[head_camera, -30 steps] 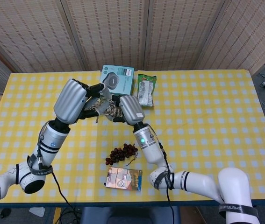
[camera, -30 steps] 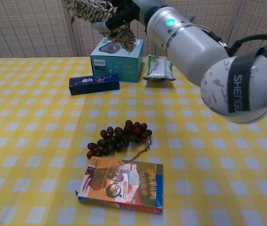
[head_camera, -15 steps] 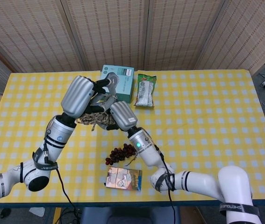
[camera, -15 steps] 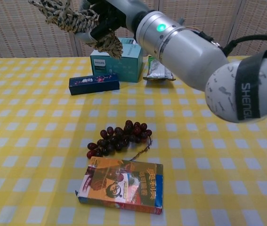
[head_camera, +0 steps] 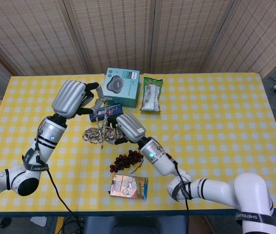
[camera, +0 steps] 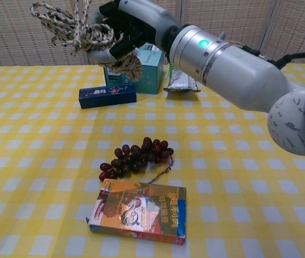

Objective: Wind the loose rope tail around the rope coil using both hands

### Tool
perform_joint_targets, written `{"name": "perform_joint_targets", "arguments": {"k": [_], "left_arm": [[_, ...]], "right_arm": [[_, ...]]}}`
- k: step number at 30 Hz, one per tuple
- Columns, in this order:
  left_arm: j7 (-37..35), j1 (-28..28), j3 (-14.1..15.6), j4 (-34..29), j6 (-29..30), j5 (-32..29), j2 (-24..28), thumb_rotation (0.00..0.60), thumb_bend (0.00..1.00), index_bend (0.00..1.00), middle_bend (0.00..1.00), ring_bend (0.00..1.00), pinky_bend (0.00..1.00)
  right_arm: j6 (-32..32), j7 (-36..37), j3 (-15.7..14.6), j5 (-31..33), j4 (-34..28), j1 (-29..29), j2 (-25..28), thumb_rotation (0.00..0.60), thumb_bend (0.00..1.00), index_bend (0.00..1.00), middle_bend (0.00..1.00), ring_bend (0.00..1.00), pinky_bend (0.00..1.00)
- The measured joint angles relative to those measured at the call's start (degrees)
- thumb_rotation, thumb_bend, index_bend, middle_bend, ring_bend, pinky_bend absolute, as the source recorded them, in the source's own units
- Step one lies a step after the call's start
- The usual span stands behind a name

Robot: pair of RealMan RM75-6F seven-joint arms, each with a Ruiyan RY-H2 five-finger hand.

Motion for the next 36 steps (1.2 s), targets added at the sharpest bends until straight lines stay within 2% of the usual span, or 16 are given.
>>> {"name": "perform_joint_targets", "arguments": {"k": [8,17,36], "left_arm": [[-0.9,0.7,1.2,3.1,-2.5,-3.5,0.5,0.600,0.43,0.76,1.00,1.00,1.00],[-0.5,0.9,2.9,5.5,-4.4,-6.6,0.0,0.600,0.43,0.76,1.00,1.00,1.00],[2.0,2.2,6.6,7.6,-6.6,-10.7,-1.0,0.600,0.43,0.76,1.00,1.00,1.00]], "right_arm": [[5.4,9.2,-1.5,-4.4,0.8,-2.4,-0.1,0.600,0.27,0.87,0.68,0.56,0.63],[9.9,13.8,-1.8,-7.0,0.4,-4.0,0.5,0.600,0.27,0.88,0.69,0.56,0.63],[17.1,17.2,2.4,-6.3,2.1,-5.0,-2.2,0.600,0.27,0.89,0.71,0.56,0.63]]}}
